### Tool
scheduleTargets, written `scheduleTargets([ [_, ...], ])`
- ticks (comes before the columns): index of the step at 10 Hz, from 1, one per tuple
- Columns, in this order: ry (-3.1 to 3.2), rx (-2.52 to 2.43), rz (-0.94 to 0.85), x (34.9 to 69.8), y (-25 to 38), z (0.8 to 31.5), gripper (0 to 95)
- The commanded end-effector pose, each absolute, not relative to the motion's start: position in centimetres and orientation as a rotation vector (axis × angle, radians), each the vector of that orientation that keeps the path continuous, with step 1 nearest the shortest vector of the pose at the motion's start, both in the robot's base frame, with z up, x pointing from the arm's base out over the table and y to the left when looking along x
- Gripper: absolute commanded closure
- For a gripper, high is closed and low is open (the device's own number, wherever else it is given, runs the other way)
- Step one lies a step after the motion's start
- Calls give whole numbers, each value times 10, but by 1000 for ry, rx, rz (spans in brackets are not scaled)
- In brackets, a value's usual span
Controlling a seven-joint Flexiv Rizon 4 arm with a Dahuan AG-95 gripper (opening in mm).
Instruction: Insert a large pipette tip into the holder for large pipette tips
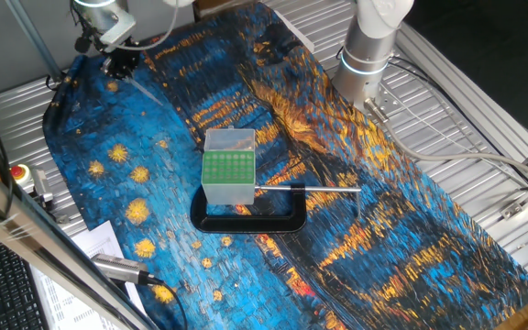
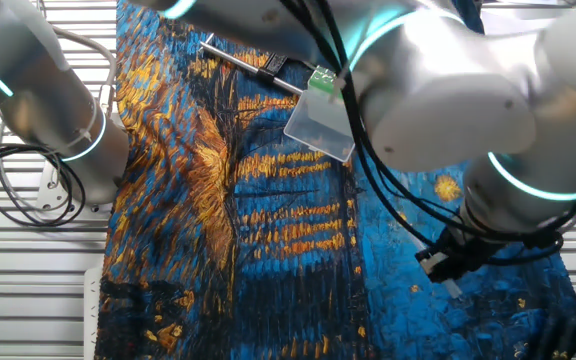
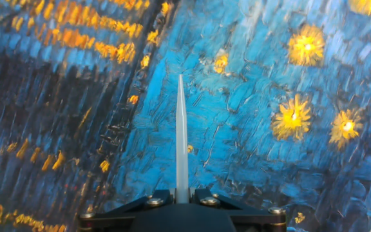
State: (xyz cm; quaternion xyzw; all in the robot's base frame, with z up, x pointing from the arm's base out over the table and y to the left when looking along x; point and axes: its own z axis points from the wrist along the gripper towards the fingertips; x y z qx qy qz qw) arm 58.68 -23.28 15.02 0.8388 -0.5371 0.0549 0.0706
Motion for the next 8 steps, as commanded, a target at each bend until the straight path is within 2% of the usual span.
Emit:
scheduleTargets([
  [1,-1720,2464,134,585,-222,164,950],
  [5,-1844,2336,154,573,-180,197,950],
  [8,-1888,2239,193,562,-139,211,950],
])
